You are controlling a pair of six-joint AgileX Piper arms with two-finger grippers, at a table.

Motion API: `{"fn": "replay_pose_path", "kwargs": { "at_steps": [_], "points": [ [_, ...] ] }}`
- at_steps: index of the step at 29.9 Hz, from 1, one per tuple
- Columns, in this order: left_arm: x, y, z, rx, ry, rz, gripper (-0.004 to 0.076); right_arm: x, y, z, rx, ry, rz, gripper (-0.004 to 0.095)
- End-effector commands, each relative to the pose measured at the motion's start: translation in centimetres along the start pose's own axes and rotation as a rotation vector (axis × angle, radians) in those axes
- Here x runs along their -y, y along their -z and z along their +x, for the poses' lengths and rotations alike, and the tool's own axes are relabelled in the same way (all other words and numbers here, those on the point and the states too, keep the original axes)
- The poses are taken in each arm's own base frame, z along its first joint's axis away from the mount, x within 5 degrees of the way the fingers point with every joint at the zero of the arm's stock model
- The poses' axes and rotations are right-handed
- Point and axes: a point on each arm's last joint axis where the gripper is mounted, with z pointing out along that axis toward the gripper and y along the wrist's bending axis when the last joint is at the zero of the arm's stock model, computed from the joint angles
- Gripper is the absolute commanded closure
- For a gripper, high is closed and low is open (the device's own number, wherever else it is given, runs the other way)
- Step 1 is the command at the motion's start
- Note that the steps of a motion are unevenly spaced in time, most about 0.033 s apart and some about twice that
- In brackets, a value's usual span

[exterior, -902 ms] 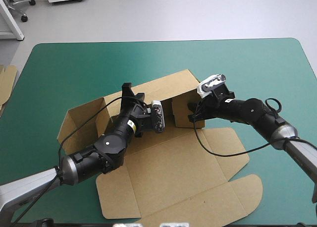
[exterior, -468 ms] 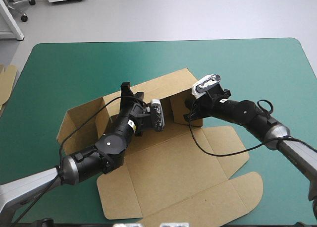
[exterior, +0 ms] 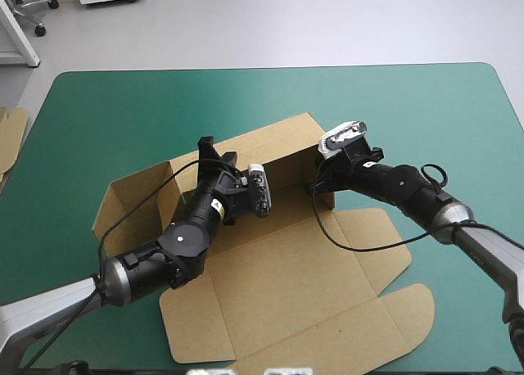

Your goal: Fold the box

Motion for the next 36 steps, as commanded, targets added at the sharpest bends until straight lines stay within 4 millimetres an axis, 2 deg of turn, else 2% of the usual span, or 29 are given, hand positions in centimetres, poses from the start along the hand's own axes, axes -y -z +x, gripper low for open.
{"fn": "replay_pose_path", "kwargs": {
  "at_steps": [1, 15, 17, 24, 26, 36],
  "points": [
    [-0.9, 0.6, -0.7, 0.062, 0.057, -0.022, 0.0738, -1.2, 1.1, -1.5, 0.047, 0.007, -0.050, 0.0922],
    [-0.9, 0.7, -0.8, 0.064, 0.064, -0.018, 0.0732, -1.2, 1.1, -1.6, 0.053, 0.005, -0.044, 0.0922],
    [-1.0, 1.0, -0.9, 0.082, 0.069, -0.015, 0.0692, -1.1, 1.1, -1.6, 0.056, 0.004, -0.038, 0.0922],
    [-1.0, 2.0, -1.6, 0.111, 0.075, -0.018, 0.0448, -1.1, 1.1, -1.7, 0.061, 0.002, -0.029, 0.0922],
    [-0.9, 2.4, -1.9, 0.116, 0.068, -0.024, 0.0404, -1.1, 1.1, -1.7, 0.061, 0.002, -0.030, 0.0922],
    [-0.6, 4.7, -3.2, 0.121, 0.077, -0.047, 0.0390, -0.9, 1.1, -1.8, 0.071, 0.002, -0.012, 0.0922]
  ]
}}
